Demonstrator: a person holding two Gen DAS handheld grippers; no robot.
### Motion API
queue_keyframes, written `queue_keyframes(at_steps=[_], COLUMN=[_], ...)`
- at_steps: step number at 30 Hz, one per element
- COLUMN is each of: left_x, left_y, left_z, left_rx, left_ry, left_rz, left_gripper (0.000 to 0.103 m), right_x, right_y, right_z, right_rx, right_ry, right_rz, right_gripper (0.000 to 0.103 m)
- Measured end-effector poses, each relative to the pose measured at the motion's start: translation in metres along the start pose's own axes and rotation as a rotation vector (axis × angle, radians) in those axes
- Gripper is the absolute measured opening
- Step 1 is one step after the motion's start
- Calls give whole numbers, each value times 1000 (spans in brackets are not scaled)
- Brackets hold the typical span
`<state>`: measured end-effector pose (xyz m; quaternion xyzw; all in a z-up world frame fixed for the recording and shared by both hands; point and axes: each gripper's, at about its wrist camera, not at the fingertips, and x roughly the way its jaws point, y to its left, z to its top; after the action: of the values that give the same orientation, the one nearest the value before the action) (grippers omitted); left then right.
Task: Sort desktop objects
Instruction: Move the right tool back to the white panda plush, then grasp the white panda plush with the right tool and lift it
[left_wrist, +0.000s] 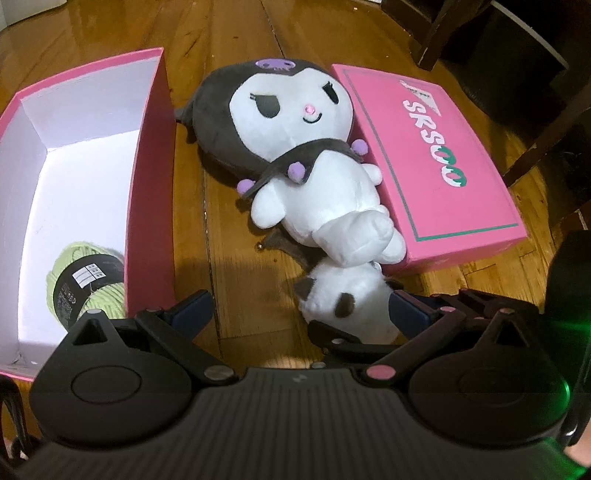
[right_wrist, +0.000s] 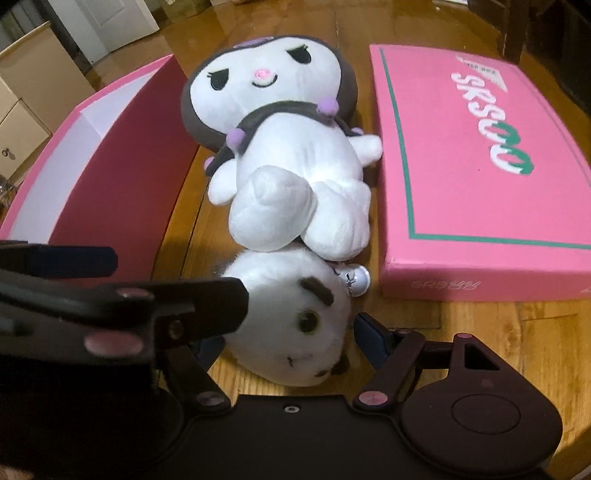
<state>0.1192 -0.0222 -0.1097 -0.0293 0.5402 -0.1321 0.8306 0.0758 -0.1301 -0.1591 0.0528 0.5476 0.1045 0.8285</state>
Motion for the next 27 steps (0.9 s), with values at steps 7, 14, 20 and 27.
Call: queue_keyframes(at_steps=[7,14,20,27], left_x=[1,0,-6,-3], left_y=[1,2,-11,0], left_z=[1,0,-3,0], left_rx=[-3,-5,80,17], left_ry=[-5,-7,-47,-27], left_rz=[14,7,118,34], left_gripper=[103,103,103,103], right_x=[4,3,0,-1], right_y=[0,-1,3,-3], right_z=[2,1,2,7], right_rx=[0,4,-24,16], right_ry=[-11,-36,-47,-32], right_rz=[4,18,3,21], right_gripper=[79,66,65,71])
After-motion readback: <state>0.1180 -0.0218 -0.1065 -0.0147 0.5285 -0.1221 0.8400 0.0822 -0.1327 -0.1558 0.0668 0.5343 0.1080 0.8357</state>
